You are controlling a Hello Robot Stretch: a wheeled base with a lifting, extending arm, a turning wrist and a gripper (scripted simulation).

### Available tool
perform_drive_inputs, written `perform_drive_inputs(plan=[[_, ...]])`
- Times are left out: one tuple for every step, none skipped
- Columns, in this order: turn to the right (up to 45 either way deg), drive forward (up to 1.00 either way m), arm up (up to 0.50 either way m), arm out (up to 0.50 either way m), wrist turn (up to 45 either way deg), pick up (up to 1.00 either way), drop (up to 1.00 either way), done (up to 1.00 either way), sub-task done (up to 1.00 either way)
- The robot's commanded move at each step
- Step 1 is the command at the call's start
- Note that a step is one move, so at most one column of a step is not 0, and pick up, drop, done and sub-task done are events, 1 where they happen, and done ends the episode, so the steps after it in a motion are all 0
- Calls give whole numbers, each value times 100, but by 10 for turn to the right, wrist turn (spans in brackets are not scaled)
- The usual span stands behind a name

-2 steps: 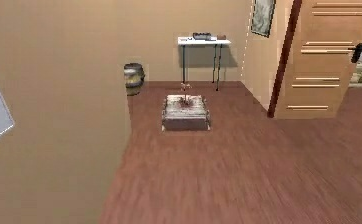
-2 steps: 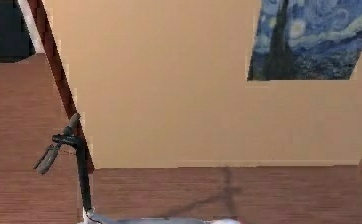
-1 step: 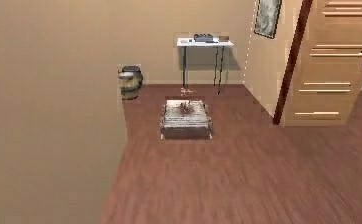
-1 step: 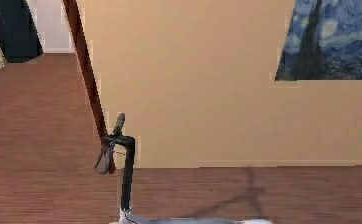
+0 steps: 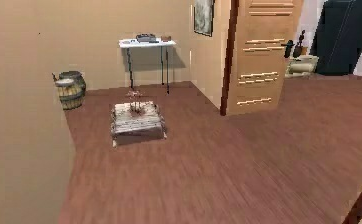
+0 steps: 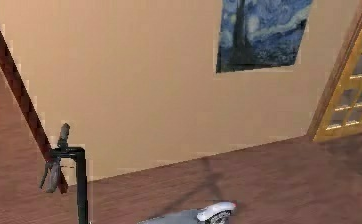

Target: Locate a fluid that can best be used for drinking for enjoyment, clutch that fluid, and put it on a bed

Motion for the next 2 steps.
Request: perform_drive_inputs(plan=[[0,45,0,0,0,0,0,0,0],[210,0,0,0,0,0,0,0,0]])
